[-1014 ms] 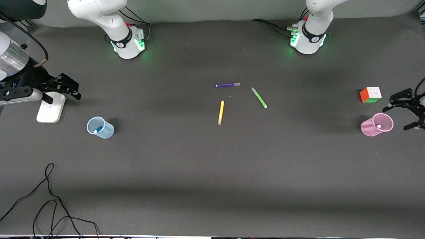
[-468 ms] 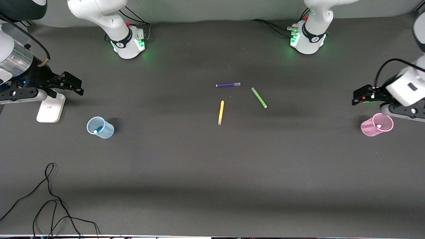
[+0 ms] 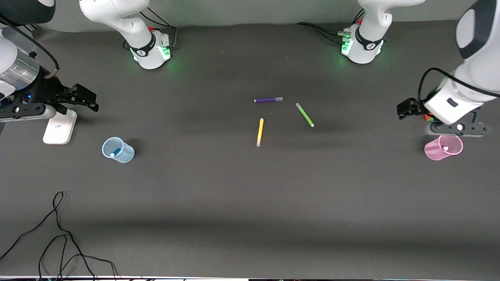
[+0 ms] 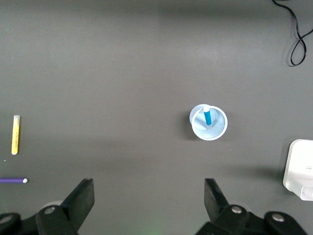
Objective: Place pink and blue markers in matching cups
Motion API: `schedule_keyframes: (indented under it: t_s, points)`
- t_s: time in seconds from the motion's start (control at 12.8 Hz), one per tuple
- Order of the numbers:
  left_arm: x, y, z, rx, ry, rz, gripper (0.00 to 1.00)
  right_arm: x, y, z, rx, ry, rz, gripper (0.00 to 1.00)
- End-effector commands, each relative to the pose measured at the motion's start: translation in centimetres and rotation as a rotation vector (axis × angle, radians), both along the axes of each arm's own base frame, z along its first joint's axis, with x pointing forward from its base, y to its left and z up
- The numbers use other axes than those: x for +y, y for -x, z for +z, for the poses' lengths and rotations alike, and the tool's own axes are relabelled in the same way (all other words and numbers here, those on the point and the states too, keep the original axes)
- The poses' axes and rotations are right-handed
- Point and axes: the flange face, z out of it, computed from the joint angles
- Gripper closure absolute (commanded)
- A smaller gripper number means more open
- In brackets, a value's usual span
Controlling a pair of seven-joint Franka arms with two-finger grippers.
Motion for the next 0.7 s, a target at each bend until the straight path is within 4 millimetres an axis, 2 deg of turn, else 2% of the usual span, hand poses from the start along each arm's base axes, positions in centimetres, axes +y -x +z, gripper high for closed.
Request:
schedule_keyframes:
  t_s: [0.0, 0.16, 0.62]
  points:
    - [0.5, 0.0, 0.7, 0.012, -0.025, 0.013, 0.0, 0.1, -0.3, 0.1, 0.01, 0.007, -0.022, 0.0]
    - [1.4, -0.2, 1.1, 0.007, -0.022, 0.022, 0.0, 0.2, -0.5, -0.1, 0.013, 0.009, -0.024, 0.0]
    - [1.7, -0.2, 3.0, -0.049, 0.01, 0.036, 0.0, 0.3, -0.9, -0.6, 0.017, 0.011, -0.024, 0.0]
